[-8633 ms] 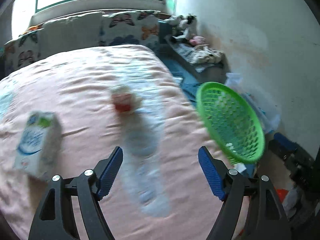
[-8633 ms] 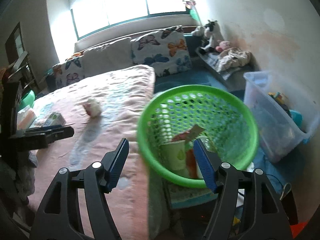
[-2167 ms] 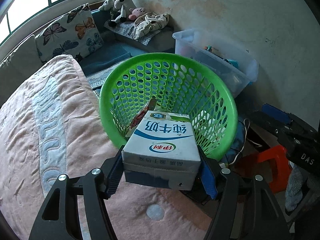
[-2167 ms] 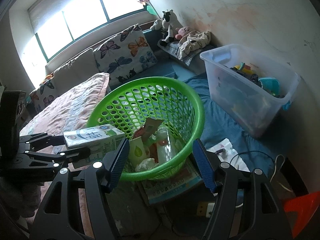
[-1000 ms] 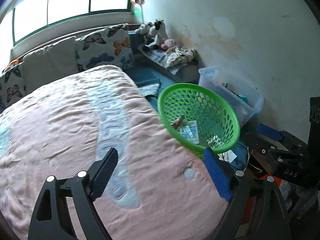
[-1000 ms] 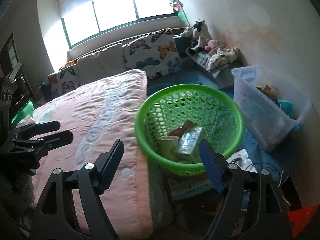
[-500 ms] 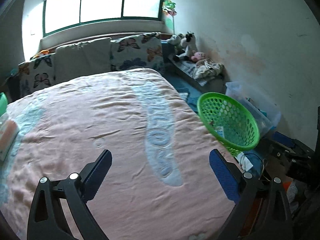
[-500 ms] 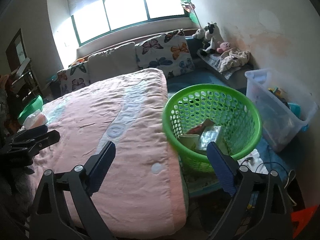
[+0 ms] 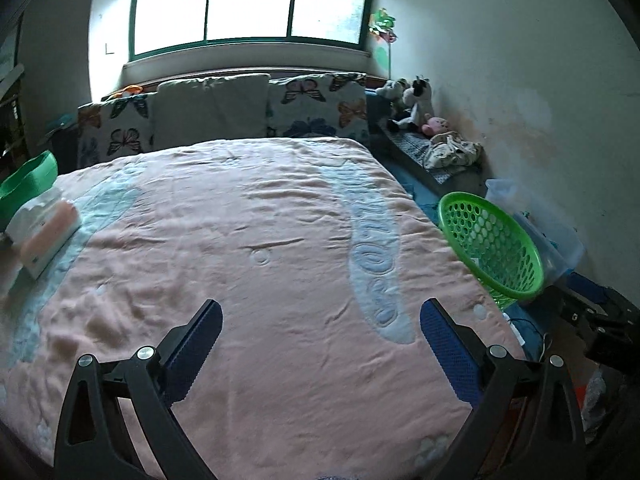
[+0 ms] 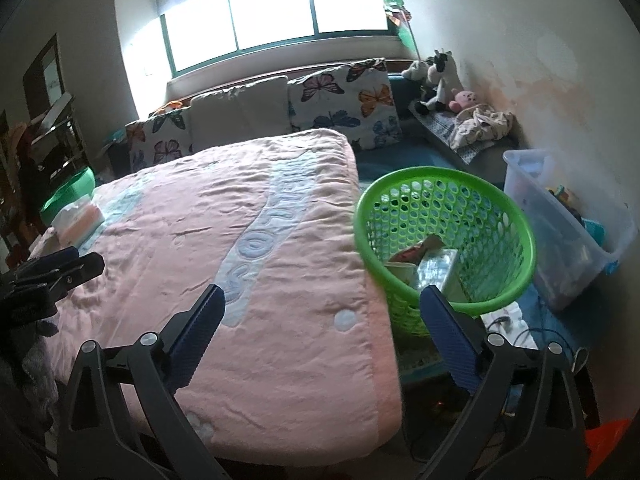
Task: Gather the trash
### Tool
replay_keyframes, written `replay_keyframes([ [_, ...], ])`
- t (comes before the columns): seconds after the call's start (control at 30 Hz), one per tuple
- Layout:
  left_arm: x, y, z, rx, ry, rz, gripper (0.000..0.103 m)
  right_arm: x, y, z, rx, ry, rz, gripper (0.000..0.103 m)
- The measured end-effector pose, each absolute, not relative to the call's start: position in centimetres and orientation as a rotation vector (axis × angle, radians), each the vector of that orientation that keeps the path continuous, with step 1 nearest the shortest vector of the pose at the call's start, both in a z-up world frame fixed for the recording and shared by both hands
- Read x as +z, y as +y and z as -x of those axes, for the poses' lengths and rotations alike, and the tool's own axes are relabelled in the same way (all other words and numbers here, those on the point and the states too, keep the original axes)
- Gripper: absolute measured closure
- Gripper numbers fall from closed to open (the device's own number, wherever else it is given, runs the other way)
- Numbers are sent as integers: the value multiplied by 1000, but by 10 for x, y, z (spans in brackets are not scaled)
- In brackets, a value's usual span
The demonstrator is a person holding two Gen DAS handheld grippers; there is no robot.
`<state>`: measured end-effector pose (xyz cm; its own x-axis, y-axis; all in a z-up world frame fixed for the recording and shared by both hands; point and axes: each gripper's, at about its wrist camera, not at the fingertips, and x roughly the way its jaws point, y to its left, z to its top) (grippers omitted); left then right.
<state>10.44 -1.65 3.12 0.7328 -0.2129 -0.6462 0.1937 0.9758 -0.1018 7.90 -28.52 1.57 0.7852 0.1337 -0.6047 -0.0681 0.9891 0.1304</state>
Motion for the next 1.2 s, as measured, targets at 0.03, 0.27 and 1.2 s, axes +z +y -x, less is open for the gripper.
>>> replay_keyframes([
  [0.03, 31, -14, -103, -219, 712, 33, 7, 15, -282, -78, 116, 659, -98, 5],
  [0.27, 28, -6, -93, -165, 713, 35, 7, 10, -267, -75, 149, 671, -65, 5],
  [1.2, 23, 3, -83, -98, 722, 41, 7, 4, -253, -78, 183, 695, -53, 5],
])
